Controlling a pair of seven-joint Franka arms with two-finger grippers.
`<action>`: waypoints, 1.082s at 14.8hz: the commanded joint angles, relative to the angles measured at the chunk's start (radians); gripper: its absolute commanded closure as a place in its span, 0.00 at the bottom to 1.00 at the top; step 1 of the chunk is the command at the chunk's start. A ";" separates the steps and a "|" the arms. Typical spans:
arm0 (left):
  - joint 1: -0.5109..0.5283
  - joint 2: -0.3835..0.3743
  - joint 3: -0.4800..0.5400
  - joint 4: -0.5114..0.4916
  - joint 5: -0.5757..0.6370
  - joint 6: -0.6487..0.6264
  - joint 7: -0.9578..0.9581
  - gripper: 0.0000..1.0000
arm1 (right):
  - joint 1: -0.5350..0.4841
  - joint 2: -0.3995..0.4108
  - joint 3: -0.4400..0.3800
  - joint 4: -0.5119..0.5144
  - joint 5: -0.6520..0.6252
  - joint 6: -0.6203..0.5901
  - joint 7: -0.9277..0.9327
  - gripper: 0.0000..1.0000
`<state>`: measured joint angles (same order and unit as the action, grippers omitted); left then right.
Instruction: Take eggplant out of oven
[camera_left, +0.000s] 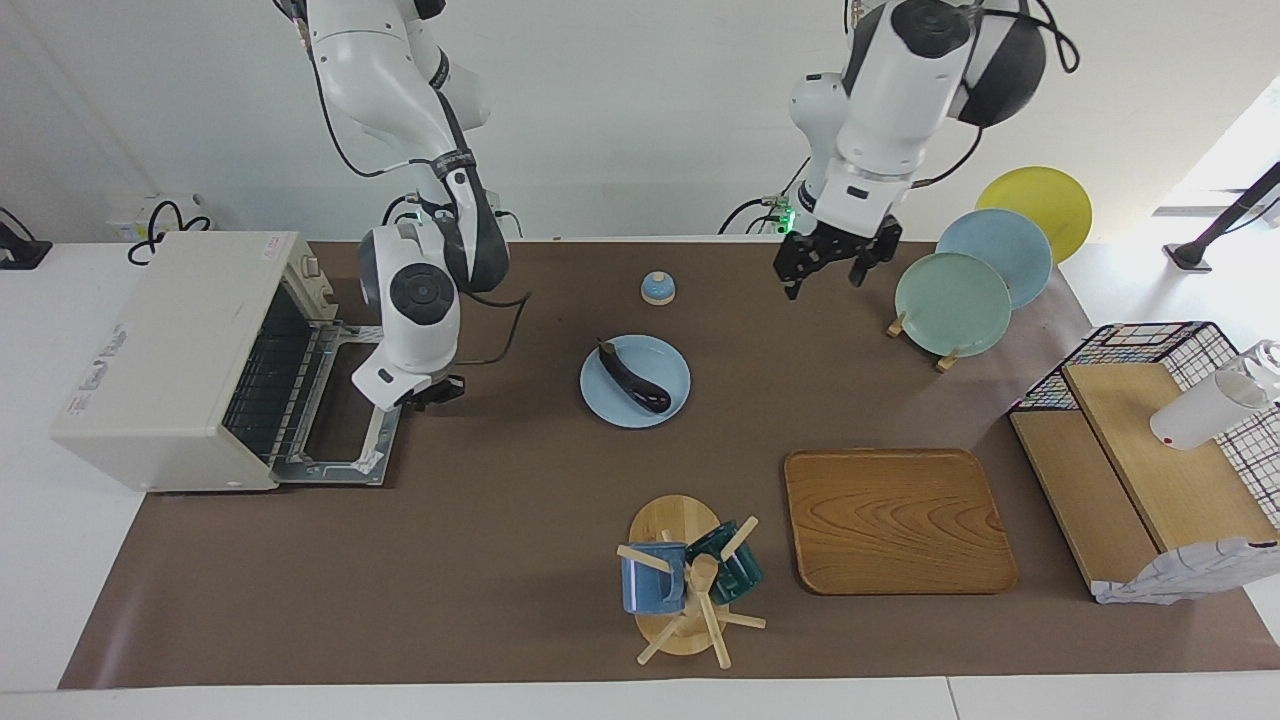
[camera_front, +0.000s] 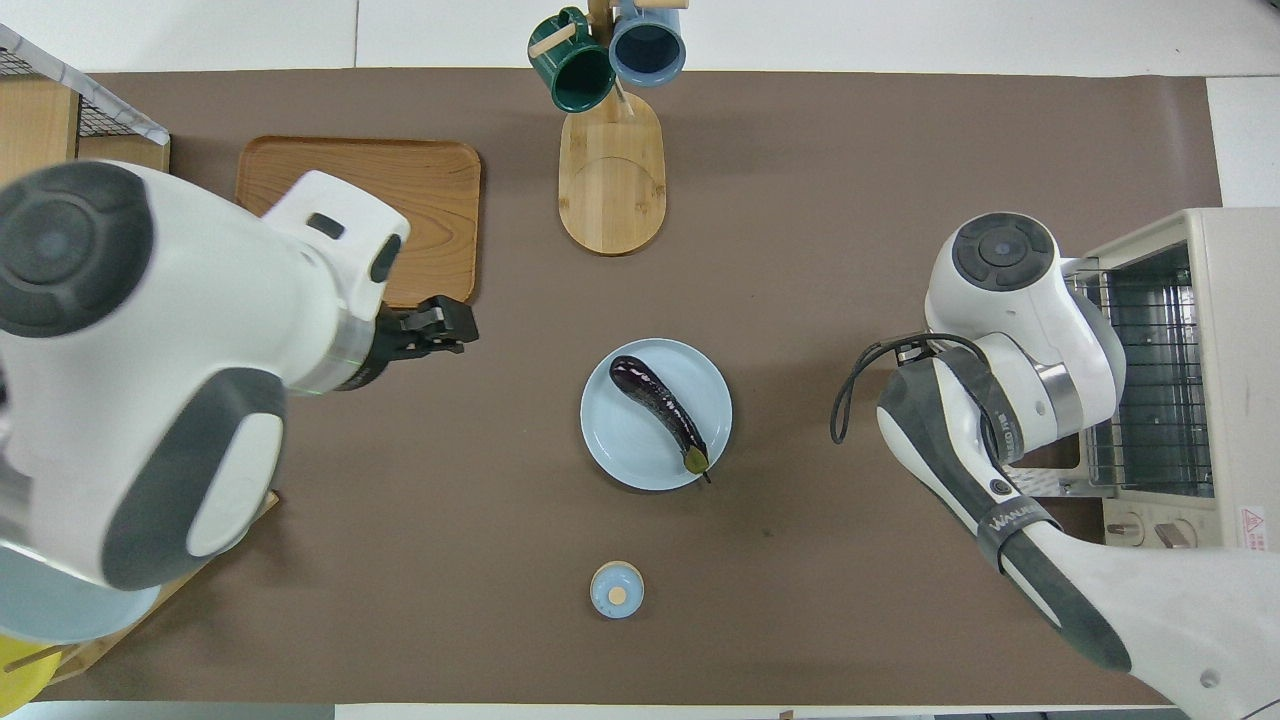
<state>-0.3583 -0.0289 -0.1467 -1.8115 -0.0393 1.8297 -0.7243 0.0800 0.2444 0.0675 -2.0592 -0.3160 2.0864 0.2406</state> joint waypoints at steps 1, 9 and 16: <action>-0.082 0.071 0.021 -0.059 -0.051 0.141 -0.160 0.00 | -0.022 -0.051 0.015 -0.061 -0.015 0.030 -0.015 0.98; -0.263 0.412 0.024 0.027 -0.047 0.453 -0.596 0.00 | -0.071 -0.050 0.015 -0.073 -0.015 0.064 -0.049 0.95; -0.304 0.461 0.027 0.023 -0.039 0.467 -0.796 0.00 | -0.069 -0.039 0.015 -0.102 -0.015 0.139 -0.043 0.95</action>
<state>-0.6373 0.4259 -0.1401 -1.7952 -0.0759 2.2918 -1.4745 0.0364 0.2168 0.0737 -2.1383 -0.3153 2.2001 0.2281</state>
